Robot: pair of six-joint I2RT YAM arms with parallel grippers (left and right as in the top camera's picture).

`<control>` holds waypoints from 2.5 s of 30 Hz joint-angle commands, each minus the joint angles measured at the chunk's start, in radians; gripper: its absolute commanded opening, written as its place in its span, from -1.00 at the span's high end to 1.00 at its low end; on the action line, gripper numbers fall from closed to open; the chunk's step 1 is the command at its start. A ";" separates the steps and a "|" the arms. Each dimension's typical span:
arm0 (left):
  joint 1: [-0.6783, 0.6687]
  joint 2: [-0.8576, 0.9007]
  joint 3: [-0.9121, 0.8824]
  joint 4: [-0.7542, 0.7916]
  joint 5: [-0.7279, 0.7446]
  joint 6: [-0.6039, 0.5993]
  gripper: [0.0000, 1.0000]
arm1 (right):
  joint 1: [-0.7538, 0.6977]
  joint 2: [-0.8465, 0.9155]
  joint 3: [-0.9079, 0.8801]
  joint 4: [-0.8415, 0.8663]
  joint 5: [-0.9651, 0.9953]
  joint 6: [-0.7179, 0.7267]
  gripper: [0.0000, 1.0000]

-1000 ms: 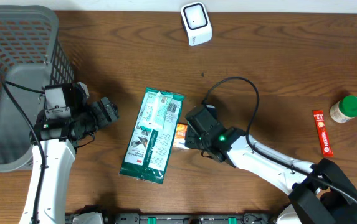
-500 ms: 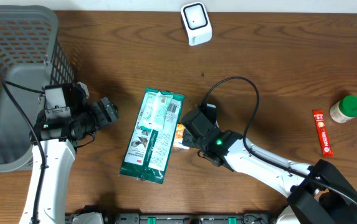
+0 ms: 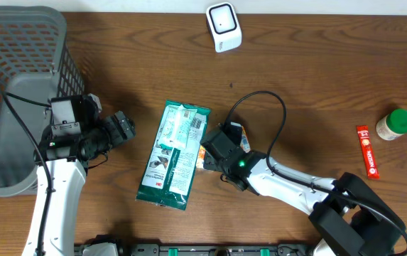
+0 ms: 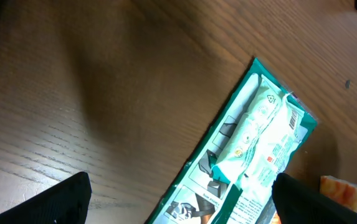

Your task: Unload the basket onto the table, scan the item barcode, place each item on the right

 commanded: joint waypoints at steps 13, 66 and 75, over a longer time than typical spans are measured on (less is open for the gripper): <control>0.009 0.004 0.006 -0.003 -0.014 -0.013 -0.86 | 0.000 -0.193 0.051 -0.164 0.055 -0.245 0.97; 0.009 0.004 0.006 -0.003 -0.014 -0.013 -0.87 | -0.141 0.244 0.412 -0.790 0.649 -0.571 0.89; 0.009 0.004 0.006 -0.003 -0.014 -0.013 -0.86 | -0.141 0.244 0.412 -0.790 0.608 -0.571 0.33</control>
